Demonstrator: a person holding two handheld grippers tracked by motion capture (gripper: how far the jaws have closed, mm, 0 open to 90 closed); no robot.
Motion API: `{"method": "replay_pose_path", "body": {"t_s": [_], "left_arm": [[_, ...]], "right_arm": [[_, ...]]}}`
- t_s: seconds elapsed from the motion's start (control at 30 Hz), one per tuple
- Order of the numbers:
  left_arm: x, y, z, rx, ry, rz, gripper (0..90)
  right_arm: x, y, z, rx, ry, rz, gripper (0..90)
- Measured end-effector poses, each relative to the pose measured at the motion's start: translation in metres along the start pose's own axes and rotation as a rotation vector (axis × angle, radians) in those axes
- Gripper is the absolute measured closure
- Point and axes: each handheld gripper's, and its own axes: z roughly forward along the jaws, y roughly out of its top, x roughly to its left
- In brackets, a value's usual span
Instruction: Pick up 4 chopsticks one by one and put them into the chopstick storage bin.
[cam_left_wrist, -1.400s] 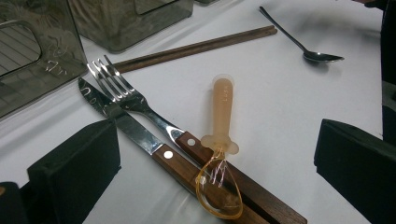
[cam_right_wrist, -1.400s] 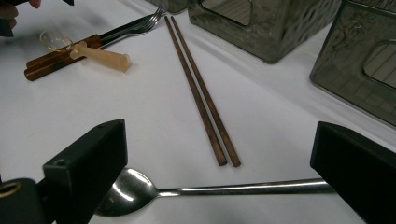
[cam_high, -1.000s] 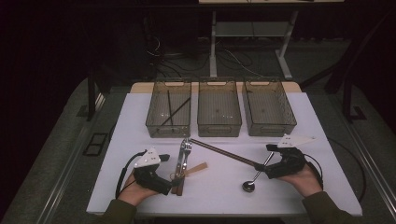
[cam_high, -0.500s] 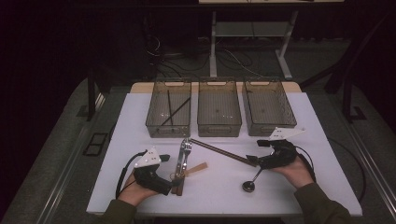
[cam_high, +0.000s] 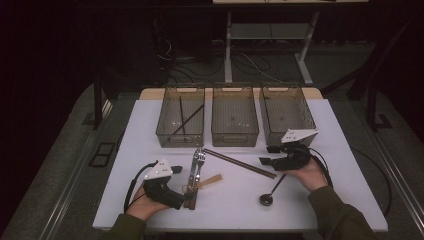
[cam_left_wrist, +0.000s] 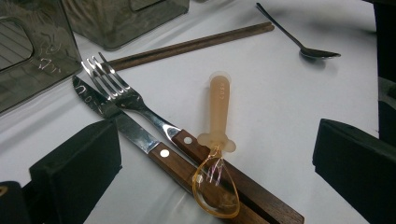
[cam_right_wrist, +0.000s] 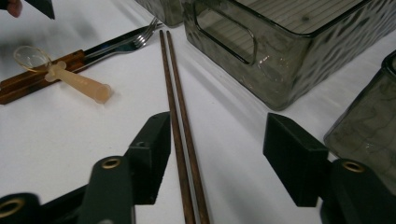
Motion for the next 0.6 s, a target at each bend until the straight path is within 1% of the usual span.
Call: {"method": "replay_pose_path", "body": {"t_s": [0.17,0.27,0.43,0.6], "left_arm": [[0.0,0.001,0.0,0.005,-0.004,0.006,0.3],[-0.001,0.001,0.0,0.003,-0.006,0.006,0.5],[-0.001,0.0,0.0,0.004,-0.009,0.005,0.7],[-0.001,0.001,0.0,0.009,-0.011,0.006,0.8]], "right_arm": [[0.001,-0.003,0.003,0.05,0.01,-0.032,59.5],[0.001,-0.005,0.006,0.085,0.016,-0.038,65.6],[0.0,-0.008,0.012,0.13,0.023,-0.048,71.4],[0.002,-0.01,0.017,0.159,0.039,-0.056,76.0]]}}
